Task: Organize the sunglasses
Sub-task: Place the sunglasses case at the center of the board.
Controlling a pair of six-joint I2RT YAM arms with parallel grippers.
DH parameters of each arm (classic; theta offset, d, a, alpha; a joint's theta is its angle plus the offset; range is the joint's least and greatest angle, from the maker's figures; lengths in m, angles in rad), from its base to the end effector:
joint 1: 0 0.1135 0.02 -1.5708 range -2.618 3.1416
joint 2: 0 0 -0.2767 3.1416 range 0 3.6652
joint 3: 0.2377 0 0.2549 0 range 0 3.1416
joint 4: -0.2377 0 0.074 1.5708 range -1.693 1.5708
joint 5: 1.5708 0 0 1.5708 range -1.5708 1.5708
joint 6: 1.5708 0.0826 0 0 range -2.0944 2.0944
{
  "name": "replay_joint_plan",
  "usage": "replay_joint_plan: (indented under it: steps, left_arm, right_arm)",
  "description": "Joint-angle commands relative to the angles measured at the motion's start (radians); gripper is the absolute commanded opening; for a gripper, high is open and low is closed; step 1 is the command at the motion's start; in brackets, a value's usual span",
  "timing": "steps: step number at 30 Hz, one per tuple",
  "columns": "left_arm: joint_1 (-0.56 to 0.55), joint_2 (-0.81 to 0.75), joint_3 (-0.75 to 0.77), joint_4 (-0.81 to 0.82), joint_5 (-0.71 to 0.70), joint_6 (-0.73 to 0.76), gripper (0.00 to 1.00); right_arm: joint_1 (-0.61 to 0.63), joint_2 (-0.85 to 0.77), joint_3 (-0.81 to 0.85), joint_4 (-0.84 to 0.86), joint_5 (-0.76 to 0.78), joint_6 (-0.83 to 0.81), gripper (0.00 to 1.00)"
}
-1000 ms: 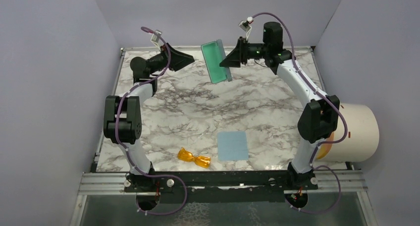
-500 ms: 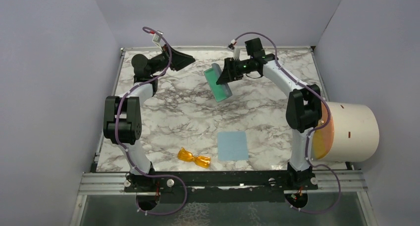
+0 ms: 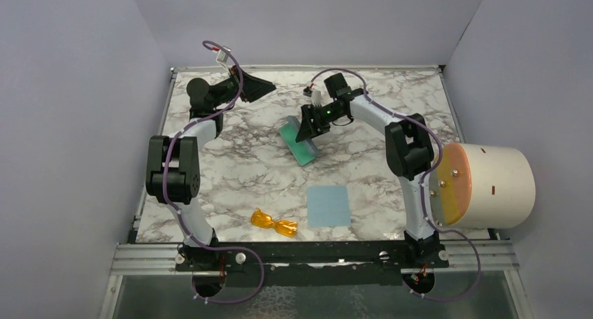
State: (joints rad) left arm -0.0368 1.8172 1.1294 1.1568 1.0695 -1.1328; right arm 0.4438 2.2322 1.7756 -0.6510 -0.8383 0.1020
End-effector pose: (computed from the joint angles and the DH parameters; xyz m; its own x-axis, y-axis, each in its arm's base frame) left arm 0.4155 -0.0878 0.3223 -0.5324 -0.4159 -0.7373 0.7481 0.1764 -0.6397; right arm 0.4221 0.2687 0.1609 -0.8636 -0.3352 -0.3768 -0.5018 0.4980 0.7072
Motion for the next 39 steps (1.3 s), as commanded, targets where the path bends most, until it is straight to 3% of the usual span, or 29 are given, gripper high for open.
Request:
replay_joint_plan:
  steps: [1,5,6,15,19,21,25,29,33,39]
  left_arm:
    - [0.001,-0.053,-0.004,0.014,-0.008,0.016,0.64]
    - [0.0,-0.056,-0.007,0.014,-0.008,0.014,0.64]
    - [0.0,-0.057,-0.008,0.014,-0.007,0.014,0.64]
    - [0.0,-0.075,-0.023,0.014,-0.005,0.013,0.64]
    - [-0.001,-0.083,-0.027,0.013,-0.004,0.014,0.64]
    - [-0.002,-0.086,-0.032,0.014,-0.006,0.014,0.64]
    - [-0.001,-0.096,-0.042,0.014,-0.006,0.015,0.64]
    - [0.0,-0.102,-0.045,0.014,-0.005,0.017,0.64]
    - [-0.001,-0.105,-0.048,0.013,-0.005,0.015,0.64]
    - [-0.001,-0.11,-0.053,0.013,-0.005,0.016,0.64]
  right_arm:
    - [0.005,0.024,0.031,-0.009,-0.016,-0.021,0.01]
    - [0.011,0.058,0.052,-0.026,-0.018,-0.027,0.03]
    - [0.013,0.061,0.053,-0.028,-0.017,-0.03,0.09]
    - [0.015,0.08,0.048,-0.004,-0.013,-0.004,0.28]
    - [0.015,0.074,0.039,0.02,-0.011,0.017,0.44]
    - [0.015,0.071,0.039,0.027,-0.012,0.023,0.46]
    - [0.015,0.061,0.034,0.048,-0.012,0.044,0.59]
    - [0.015,0.055,0.029,0.074,-0.024,0.059,0.64]
    - [0.015,0.043,0.023,0.089,-0.022,0.071,0.88]
    - [0.013,0.024,0.023,0.076,0.032,0.074,0.89]
